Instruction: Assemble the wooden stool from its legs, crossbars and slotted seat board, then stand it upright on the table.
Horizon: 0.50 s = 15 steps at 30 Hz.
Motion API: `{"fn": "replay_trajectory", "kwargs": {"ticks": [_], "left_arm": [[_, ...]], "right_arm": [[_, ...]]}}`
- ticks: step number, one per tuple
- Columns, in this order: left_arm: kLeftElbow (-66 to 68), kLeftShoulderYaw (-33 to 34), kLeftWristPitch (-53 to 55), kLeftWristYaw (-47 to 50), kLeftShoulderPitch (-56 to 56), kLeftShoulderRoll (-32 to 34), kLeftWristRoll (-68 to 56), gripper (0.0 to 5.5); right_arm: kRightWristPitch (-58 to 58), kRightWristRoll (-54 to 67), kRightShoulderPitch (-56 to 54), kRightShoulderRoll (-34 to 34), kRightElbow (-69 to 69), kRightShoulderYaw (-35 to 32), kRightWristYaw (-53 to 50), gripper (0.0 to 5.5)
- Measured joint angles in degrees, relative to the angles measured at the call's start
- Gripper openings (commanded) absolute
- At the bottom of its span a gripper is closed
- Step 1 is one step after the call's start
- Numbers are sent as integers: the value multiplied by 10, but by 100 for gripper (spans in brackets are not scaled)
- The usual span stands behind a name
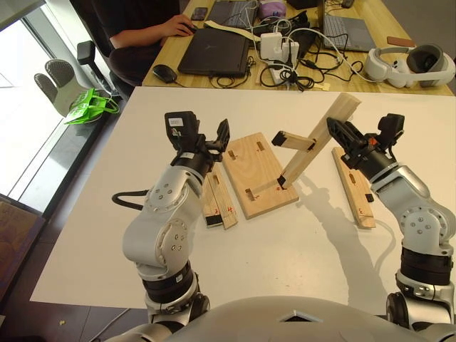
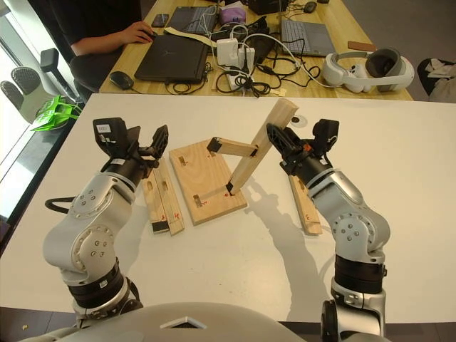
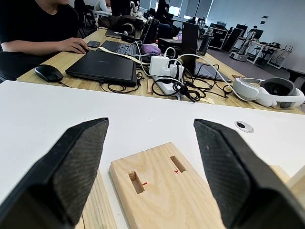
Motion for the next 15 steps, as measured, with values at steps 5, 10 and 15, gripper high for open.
{"fn": "replay_trajectory", "kwargs": {"ticks": [5, 10, 15], "left_arm": [[0, 0, 0, 1, 0, 1, 0, 329], [0, -2, 0, 2, -1, 6, 1, 329], [0, -1, -2, 2, -1, 10, 2, 329]], "right_arm": [[-37, -93, 5, -26, -26, 42, 35, 102], [-42, -117, 14, -24, -43, 53, 35, 102], [-49, -117, 26, -25, -44, 46, 49, 102]]}}
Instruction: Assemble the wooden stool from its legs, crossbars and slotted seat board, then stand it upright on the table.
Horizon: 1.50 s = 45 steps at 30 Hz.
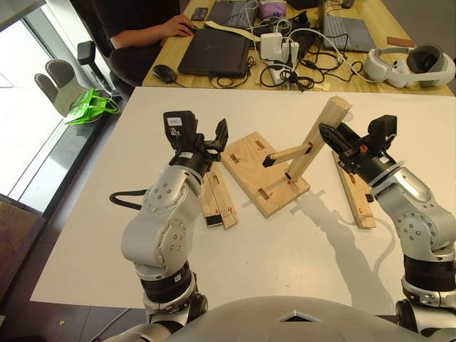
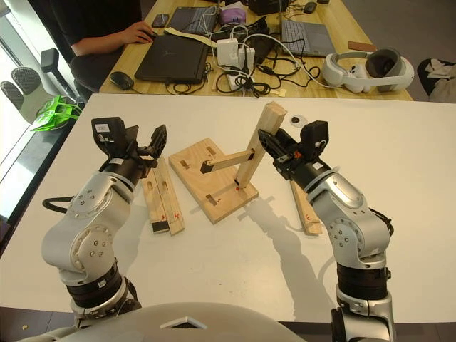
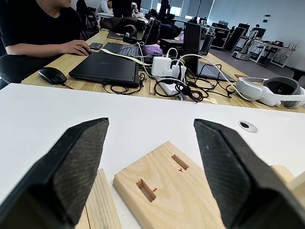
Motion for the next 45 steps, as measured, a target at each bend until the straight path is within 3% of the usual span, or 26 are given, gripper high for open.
{"fn": "replay_trajectory", "kwargs": {"ticks": [2, 3, 14, 18, 26, 29, 33, 36, 38, 45], "left_arm": [[0, 0, -2, 1, 0, 2, 1, 329], [0, -1, -3, 1, 0, 2, 1, 331], [1, -5, -10, 0, 0, 7, 2, 331], [1, -7, -10, -1, 0, 7, 1, 331], [2, -12, -10, 0, 0, 7, 0, 331], [2, -12, -10, 0, 0, 7, 0, 331], [1, -12, -10, 0, 1, 7, 0, 331], [1, -11, -10, 0, 1, 7, 0, 331], [0, -11, -10, 0, 1, 7, 0, 331], [5, -12, -10, 0, 0, 8, 0, 331]], "right_arm": [[0, 0, 7, 0, 0, -6, 7, 102], [-3, 0, 10, 0, 0, -7, 7, 137], [-1, 7, 9, 30, 6, -38, -10, 315], [3, 48, -33, 49, 8, -71, -30, 315], [44, 152, -279, 24, 94, -161, -110, 315], [73, 148, -298, 10, 99, -139, -111, 315], [152, 136, -237, -22, 66, -73, -93, 315], [187, 91, -184, -117, 5, -1, -54, 315], [190, 83, -170, -138, -16, 9, -43, 315], [188, 81, -188, -65, 6, 0, -74, 315]]}}
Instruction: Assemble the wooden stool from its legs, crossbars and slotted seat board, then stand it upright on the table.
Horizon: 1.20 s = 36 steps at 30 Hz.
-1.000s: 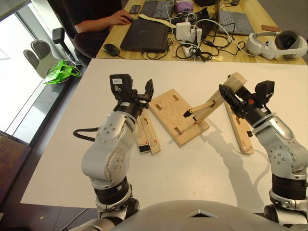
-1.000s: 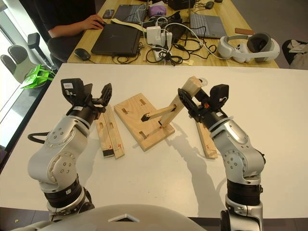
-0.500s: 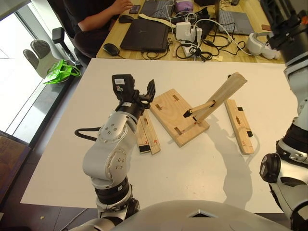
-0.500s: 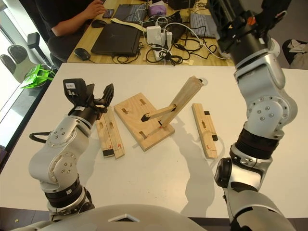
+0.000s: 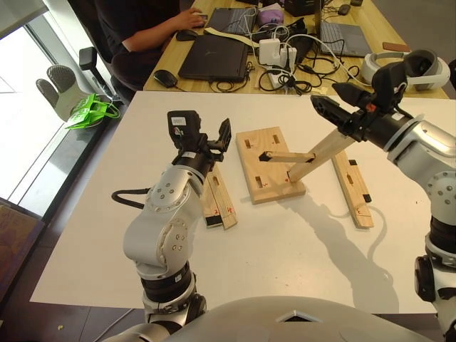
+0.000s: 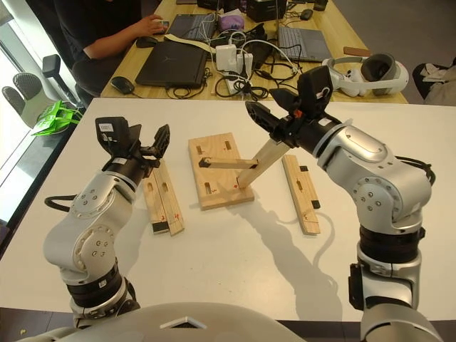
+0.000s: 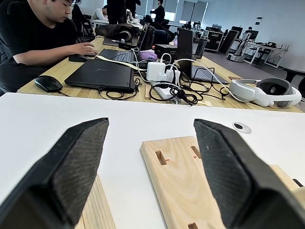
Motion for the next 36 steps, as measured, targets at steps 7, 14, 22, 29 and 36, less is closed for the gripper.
{"fn": "replay_trajectory", "kwargs": {"ticks": [7, 14, 22, 29, 36], "left_arm": [[1, 1, 2, 1, 0, 1, 1, 331], [8, -6, 62, 5, 27, 43, 22, 331], [17, 3, 202, -45, 135, 159, 36, 331], [41, 8, 222, -74, 147, 172, 30, 331], [24, 57, 224, -71, 94, 117, 27, 331]], "right_arm": [[-42, 55, -69, 143, 132, -144, -166, 315], [-120, -61, -52, 126, 194, -215, -281, 315], [30, -89, 228, 111, -90, -144, -273, 315], [83, -79, 296, 136, -187, -138, -279, 315], [215, -81, 328, 105, -184, -130, -255, 315]]}}
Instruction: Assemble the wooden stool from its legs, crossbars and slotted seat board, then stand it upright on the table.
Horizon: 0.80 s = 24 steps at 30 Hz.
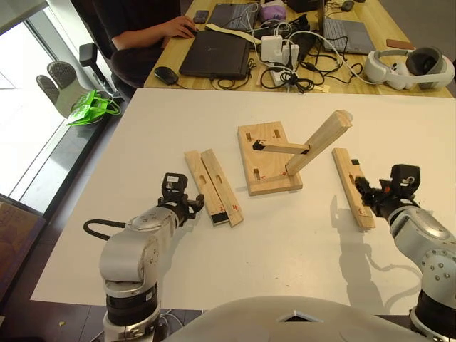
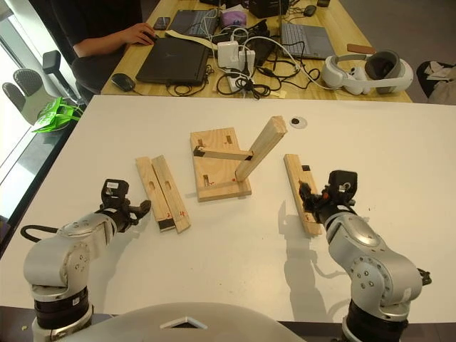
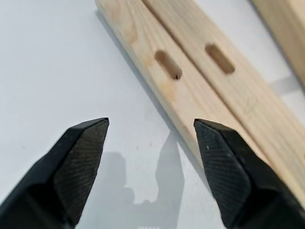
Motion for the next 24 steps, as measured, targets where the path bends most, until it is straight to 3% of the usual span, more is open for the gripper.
{"fn": "replay_trajectory", "kwargs": {"ticks": [9, 19, 24], "left_arm": [[-64, 79, -5, 41, -102, -146, -1, 331], [-71, 69, -18, 62, -112, -152, 8, 331], [-79, 60, -27, 66, -112, -158, 11, 331]], "right_arm": [[108, -29, 11, -101, 5, 11, 75, 315], [128, -67, -14, -105, 44, 28, 131, 315], [135, -72, -43, -72, 29, 34, 141, 315]]}}
